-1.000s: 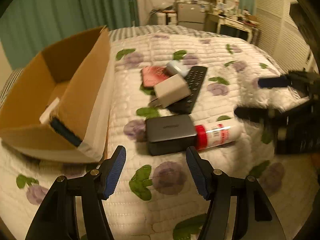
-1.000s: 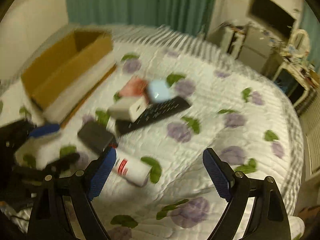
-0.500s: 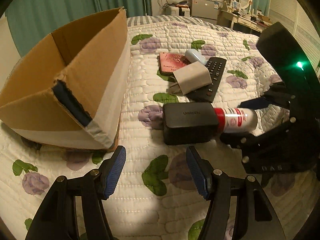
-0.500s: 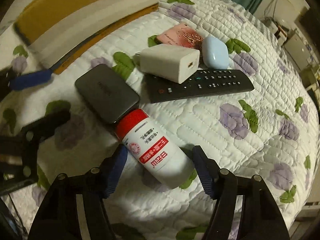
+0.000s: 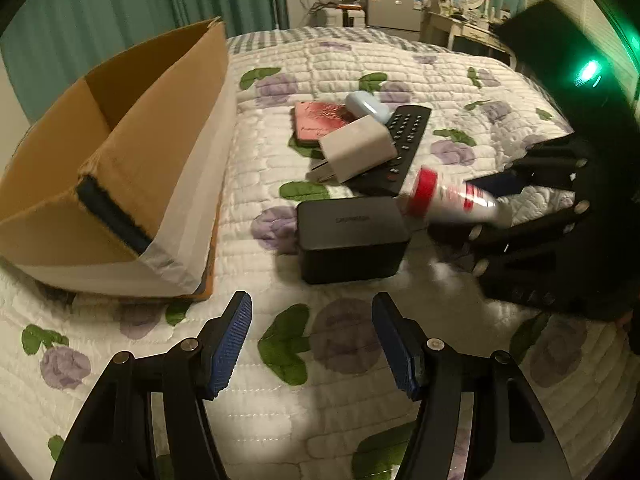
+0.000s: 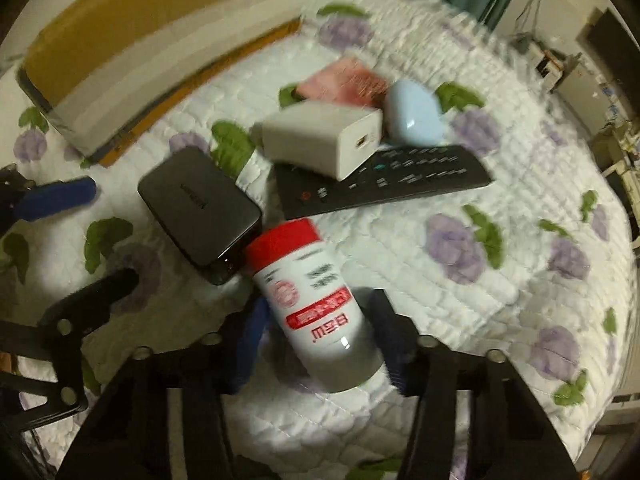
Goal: Organize rigid objects
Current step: 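Grasp the black UGREEN charger with the left tool while the right tool grasps the red-capped bottle, then carry the black charger into the box with the left tool while the right tool carries the bottle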
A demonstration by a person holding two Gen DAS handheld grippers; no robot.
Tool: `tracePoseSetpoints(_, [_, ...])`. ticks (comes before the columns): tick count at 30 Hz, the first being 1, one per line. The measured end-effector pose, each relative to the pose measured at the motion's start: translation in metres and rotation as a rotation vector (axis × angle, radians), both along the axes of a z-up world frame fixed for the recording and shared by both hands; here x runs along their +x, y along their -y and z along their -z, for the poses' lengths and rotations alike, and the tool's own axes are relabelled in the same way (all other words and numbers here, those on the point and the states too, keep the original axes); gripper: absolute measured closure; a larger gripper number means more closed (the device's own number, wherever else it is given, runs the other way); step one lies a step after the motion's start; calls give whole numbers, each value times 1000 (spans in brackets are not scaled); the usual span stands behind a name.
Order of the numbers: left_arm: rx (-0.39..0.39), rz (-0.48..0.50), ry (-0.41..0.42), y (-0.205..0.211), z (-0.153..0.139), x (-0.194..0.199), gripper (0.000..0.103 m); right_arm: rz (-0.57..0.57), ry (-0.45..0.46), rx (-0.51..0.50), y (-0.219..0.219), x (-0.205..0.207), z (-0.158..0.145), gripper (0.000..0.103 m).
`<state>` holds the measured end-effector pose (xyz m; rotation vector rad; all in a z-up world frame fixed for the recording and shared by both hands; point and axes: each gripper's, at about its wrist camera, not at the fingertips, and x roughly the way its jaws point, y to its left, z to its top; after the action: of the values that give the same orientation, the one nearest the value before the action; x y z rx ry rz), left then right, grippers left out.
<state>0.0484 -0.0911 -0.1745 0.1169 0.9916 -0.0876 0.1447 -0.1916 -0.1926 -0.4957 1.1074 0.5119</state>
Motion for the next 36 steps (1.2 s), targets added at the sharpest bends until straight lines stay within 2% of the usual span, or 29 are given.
tracePoseSetpoints(4, [-20, 56, -11, 12, 0, 5, 38, 80, 76, 65, 21, 1, -27, 66])
tracePoseSetpoints(9, [-33, 123, 2, 31, -1, 16, 38, 163, 111, 112, 42, 8, -42, 66])
tracePoseSetpoints(13, [-26, 96, 15, 33, 1, 29, 36, 155, 101, 100, 40, 11, -41, 66])
tracePoseSetpoints(18, [11, 49, 68, 32, 0, 40, 33, 156, 99, 99, 41, 6, -41, 66])
tracePoseSetpoints(20, [10, 20, 47, 25, 4, 42, 33, 159, 98, 95, 42, 8, -38, 66])
tracePoseSetpoints(25, [-71, -14, -56, 11, 21, 48, 32, 152, 90, 89, 40, 7, -37, 66])
tracePoseSetpoints(30, [-51, 11, -56, 15, 24, 59, 32, 154, 88, 88, 41, 7, -37, 66])
tracePoseSetpoints(36, [-47, 31, -34, 15, 22, 54, 34, 155, 91, 89, 41, 7, -38, 66])
